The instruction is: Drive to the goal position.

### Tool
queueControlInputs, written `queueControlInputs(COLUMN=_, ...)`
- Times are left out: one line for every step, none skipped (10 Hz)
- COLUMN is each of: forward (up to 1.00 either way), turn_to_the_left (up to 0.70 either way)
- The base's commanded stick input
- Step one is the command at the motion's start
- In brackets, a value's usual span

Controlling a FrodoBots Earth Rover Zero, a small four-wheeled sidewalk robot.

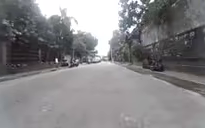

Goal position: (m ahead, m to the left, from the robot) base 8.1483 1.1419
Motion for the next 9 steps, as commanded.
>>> queueControlInputs(forward=1.0, turn_to_the_left=0.02)
queueControlInputs(forward=1.0, turn_to_the_left=0.02)
queueControlInputs(forward=1.0, turn_to_the_left=0.02)
queueControlInputs(forward=1.0, turn_to_the_left=0.02)
queueControlInputs(forward=1.0, turn_to_the_left=0.02)
queueControlInputs(forward=1.0, turn_to_the_left=0.02)
queueControlInputs(forward=1.0, turn_to_the_left=0.02)
queueControlInputs(forward=1.0, turn_to_the_left=0.02)
queueControlInputs(forward=1.0, turn_to_the_left=0.02)
